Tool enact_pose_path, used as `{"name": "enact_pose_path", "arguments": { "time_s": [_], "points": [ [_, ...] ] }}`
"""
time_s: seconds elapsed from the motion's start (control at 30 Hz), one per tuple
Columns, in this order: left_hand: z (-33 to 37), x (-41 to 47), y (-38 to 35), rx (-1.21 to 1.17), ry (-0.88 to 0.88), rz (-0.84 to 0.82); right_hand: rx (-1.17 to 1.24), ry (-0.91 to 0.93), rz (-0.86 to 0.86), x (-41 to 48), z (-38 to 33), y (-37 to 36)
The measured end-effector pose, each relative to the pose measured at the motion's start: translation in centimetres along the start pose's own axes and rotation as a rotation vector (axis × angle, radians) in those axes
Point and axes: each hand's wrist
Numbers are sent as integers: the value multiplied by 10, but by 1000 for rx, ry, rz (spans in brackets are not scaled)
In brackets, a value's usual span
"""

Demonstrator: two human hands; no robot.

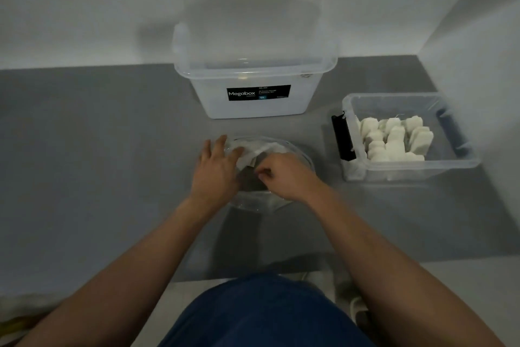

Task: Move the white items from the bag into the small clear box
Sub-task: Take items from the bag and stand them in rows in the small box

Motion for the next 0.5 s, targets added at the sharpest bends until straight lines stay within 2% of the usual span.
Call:
{"name": "enact_pose_path", "arguments": {
  "time_s": [0.07, 0.1, 0.23, 0.3, 0.37, 0.5],
  "points": [
    [-10, 8, -5, -76, 81, -108, -152, -54, -73, 16, -2, -14],
    [-14, 11, -5, -119, 64, -106, -197, -90, -87, 23, -4, -18],
    [-24, 11, 6, -221, -120, -9, -174, -148, -21, 41, -11, -30],
    [-29, 9, 10, -223, -151, 71, -201, -124, -20, 46, -15, -32],
    [-38, 11, 12, -216, -128, 127, -234, -114, -54, 49, -20, -33],
    [-48, 17, 16, -388, 12, 1, -228, -134, -92, 52, -24, -32]
  ]
}}
Point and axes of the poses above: each hand's wrist, its own x-axis towards the middle knuckle, its own y-axis out of the back of the hand, z = x × y, and after that the axes turned 5 degrees about -x, right-handed
